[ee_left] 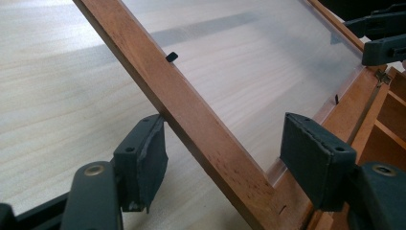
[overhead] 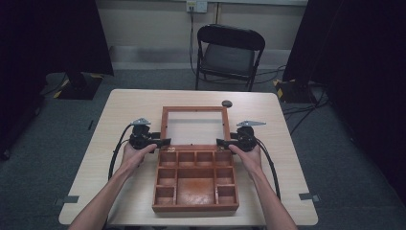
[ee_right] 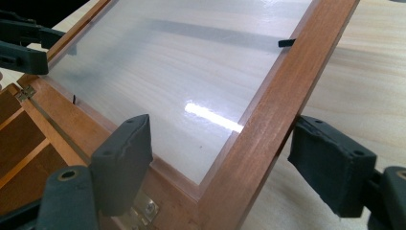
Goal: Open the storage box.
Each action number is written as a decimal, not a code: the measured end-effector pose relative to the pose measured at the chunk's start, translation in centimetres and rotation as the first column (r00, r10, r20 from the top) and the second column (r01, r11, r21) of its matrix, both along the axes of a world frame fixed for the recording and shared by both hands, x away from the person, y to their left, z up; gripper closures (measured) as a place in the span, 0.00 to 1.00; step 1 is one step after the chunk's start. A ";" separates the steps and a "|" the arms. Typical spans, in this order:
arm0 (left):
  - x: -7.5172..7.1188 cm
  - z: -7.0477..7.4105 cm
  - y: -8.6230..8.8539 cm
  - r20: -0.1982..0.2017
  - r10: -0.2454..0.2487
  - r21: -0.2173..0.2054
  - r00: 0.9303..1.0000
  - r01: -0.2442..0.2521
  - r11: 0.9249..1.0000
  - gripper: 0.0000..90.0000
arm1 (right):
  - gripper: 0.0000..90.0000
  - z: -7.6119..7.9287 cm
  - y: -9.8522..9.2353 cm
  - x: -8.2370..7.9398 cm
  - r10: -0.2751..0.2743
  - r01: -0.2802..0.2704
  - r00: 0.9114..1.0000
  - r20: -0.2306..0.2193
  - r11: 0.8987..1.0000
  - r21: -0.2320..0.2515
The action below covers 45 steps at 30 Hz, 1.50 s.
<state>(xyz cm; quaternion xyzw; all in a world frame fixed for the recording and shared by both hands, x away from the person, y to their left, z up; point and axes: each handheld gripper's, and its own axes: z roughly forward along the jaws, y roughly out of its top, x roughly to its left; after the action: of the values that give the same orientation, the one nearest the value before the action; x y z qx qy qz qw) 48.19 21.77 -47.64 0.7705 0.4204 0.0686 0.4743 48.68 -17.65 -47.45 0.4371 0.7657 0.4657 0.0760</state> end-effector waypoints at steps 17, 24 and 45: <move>-1.0 1.3 0.6 0.051 -0.015 0.017 0.999 0.014 1.000 0.34 | 0.23 1.1 -1.3 -0.4 -0.027 0.027 1.000 -0.006 0.999 0.025; -2.1 2.6 1.9 0.069 -0.003 0.028 0.998 0.001 1.000 0.30 | 0.20 2.8 -2.1 -1.8 -0.018 0.017 1.000 0.012 0.999 0.032; -6.6 1.6 6.0 0.037 0.054 0.121 0.998 -0.058 0.991 0.28 | 0.18 3.5 -8.7 -8.1 -0.105 0.105 0.994 0.015 0.994 0.003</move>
<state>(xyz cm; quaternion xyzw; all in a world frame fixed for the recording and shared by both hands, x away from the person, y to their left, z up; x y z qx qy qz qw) 41.62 27.80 -46.06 0.7847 0.4288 0.1206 0.4311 40.63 -26.34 -43.95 0.4731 0.7405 0.4653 0.1058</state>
